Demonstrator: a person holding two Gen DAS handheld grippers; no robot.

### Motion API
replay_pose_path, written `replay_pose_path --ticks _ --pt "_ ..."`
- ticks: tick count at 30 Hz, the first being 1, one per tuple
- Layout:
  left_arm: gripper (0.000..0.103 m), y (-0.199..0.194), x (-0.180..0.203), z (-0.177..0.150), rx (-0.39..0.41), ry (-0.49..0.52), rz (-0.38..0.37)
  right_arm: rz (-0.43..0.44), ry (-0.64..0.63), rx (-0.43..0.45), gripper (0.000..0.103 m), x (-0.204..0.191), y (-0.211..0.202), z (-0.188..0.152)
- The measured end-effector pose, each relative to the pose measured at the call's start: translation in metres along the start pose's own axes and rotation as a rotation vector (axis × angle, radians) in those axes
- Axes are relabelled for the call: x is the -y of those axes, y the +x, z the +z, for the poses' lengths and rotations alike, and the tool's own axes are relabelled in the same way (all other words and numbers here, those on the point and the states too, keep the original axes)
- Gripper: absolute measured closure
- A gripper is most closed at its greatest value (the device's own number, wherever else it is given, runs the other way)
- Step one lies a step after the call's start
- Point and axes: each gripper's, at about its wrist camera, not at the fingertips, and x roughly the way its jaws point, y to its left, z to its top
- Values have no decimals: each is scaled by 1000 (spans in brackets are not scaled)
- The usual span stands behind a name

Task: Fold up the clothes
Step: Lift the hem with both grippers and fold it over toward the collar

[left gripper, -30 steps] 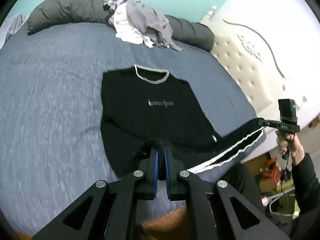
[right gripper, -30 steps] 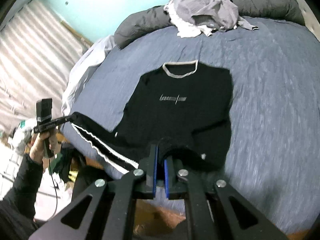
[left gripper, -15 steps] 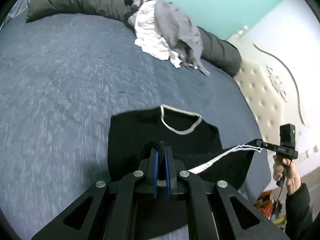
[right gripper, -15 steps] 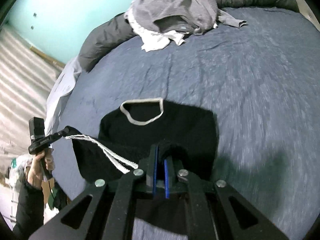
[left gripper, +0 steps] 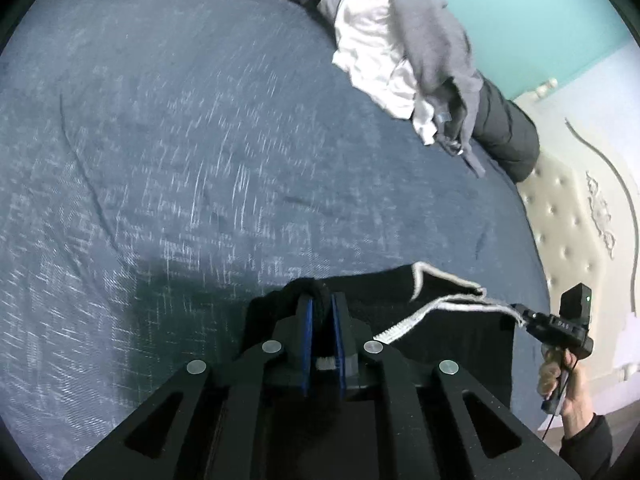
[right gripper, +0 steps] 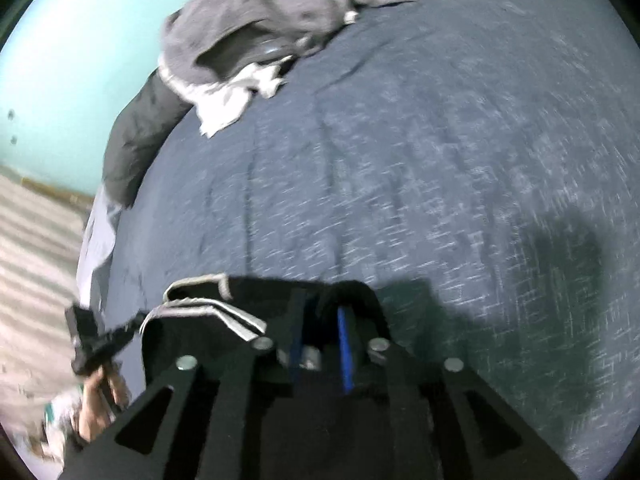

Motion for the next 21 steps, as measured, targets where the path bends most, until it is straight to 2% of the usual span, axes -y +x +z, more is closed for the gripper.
replay_pose_path --ticks 1,2,3,5,8,12,17,21 --pt "84 0 -2 -1 12 -2 6 2 5 27 66 2 -4 0" --pt "73 0 -3 -2 25 -5 12 4 3 54 58 3 -11 0" --pt "56 0 -5 -3 37 -7 18 3 -1 79 48 3 -18 0" --pt "46 0 -8 -5 61 -12 29 -7 -28 117 48 1 -30 -1" --pt "46 0 -10 -8 87 5 48 -45 -131 127 48 -11 -39 -5" --pt "46 8 0 -12 54 85 81 -135 -267 99 48 -26 -26 -17" --pt "46 34 10 -15 22 172 125 -205 -347 83 48 -29 -3 -24" --pt "46 59 9 -8 -9 219 156 -240 -392 103 48 -28 13 -19"
